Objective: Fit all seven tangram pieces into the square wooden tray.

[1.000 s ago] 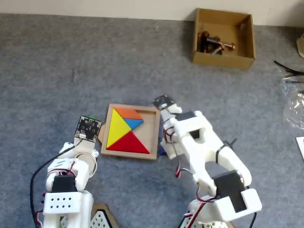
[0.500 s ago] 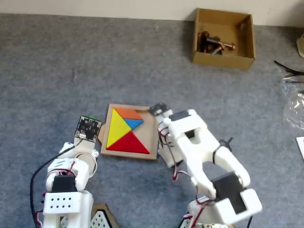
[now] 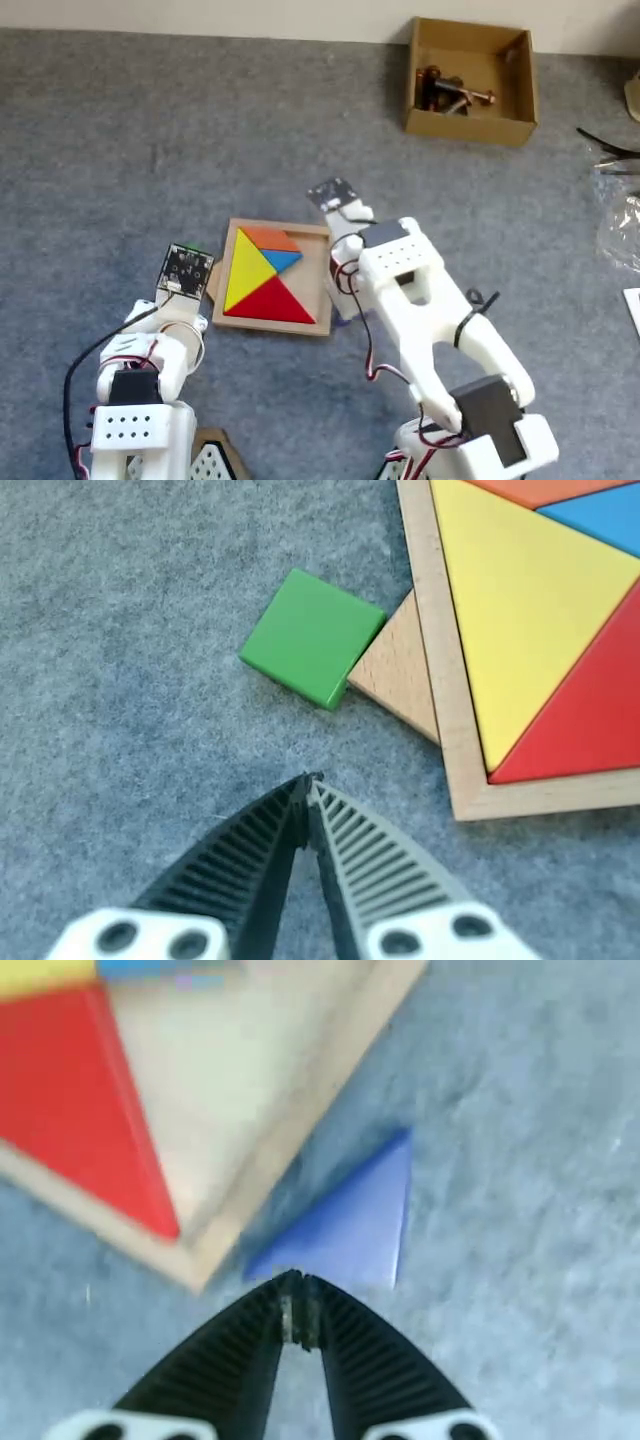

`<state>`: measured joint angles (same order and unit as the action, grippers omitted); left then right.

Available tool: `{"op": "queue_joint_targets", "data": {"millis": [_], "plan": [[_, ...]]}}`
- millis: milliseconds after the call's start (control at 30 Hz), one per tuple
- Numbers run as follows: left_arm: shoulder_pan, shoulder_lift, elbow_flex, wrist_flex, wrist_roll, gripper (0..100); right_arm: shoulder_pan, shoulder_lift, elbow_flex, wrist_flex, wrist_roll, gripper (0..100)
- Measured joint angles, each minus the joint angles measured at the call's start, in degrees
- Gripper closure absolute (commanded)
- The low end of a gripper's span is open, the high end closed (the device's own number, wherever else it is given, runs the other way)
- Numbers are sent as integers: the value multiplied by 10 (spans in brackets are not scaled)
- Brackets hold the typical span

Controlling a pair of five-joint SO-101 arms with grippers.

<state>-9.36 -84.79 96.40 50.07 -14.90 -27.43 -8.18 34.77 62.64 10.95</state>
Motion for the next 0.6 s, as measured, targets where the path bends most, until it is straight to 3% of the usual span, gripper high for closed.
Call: {"op": "queue_joint_targets", "data": {"millis": [600], "plan": [[0,0,0,0,0,993,-25,100,-9,-98,-30,985]]}}
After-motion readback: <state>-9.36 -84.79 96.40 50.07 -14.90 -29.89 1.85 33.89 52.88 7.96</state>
